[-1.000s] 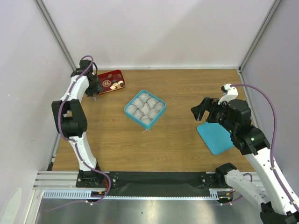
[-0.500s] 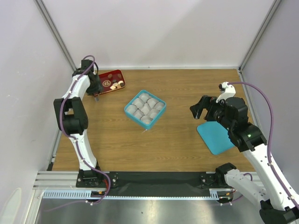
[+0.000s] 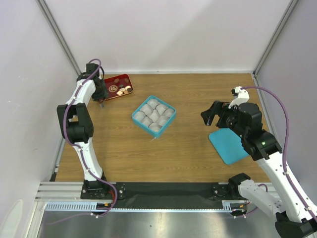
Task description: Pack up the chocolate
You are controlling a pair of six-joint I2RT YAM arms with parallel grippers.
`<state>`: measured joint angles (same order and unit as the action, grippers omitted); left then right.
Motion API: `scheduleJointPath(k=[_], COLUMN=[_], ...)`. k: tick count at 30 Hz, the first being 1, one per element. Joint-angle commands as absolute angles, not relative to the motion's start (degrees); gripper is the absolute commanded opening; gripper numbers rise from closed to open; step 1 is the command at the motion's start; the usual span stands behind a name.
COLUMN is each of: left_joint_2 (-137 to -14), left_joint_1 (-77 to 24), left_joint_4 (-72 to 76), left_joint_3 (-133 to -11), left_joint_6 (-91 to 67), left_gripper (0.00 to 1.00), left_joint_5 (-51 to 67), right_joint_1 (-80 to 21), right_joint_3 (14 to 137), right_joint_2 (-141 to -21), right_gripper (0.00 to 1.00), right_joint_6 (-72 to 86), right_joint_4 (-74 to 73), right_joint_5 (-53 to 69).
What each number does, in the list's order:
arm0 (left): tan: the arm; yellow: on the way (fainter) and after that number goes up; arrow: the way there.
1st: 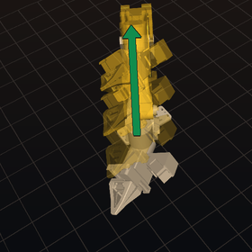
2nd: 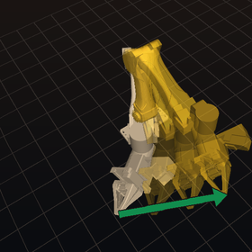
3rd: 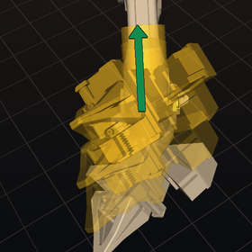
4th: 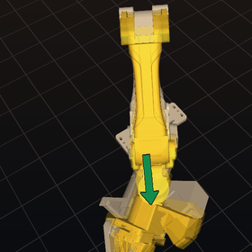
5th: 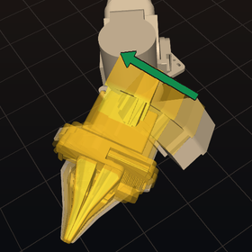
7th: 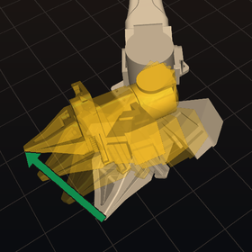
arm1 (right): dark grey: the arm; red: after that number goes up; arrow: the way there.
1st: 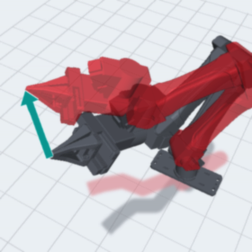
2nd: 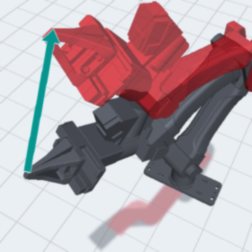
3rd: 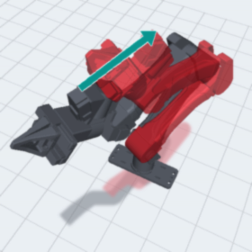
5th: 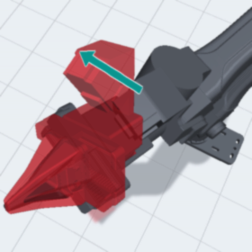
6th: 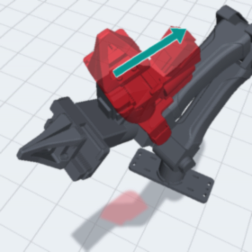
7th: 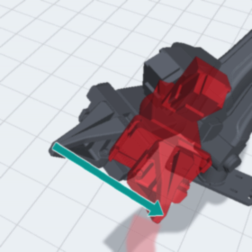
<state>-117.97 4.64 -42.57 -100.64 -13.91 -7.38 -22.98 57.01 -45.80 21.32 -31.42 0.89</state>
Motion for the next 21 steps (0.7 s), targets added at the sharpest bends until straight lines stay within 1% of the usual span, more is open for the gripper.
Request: scheduleJointPath(k=[1, 12, 21], left_joint_2=[-117.77, -115.31, -113.38], left_joint_1=[4.83, 4.04, 3.43], left_joint_4=[-42.27, -44.3, -45.52], left_joint_3=[-101.78, -101.69, -103.0], left_joint_6=[-12.31, -11.78, -11.78], left_gripper=[0.45, 0.35, 0.35], left_joint_5=[-8.09, -7.56, -7.65], right_joint_1=[-22.76, -22.76, -22.76], right_joint_3=[56.51, 56.51, 56.6], right_joint_2=[-45.62, -45.35, -44.56], right_gripper=[1.0, 1.0, 1.0], right_joint_6=[21.27, 21.53, 21.62], right_joint_4=[-28.83, -28.56, -28.74], right_joint_5=[0.26, 0.61, 0.62])
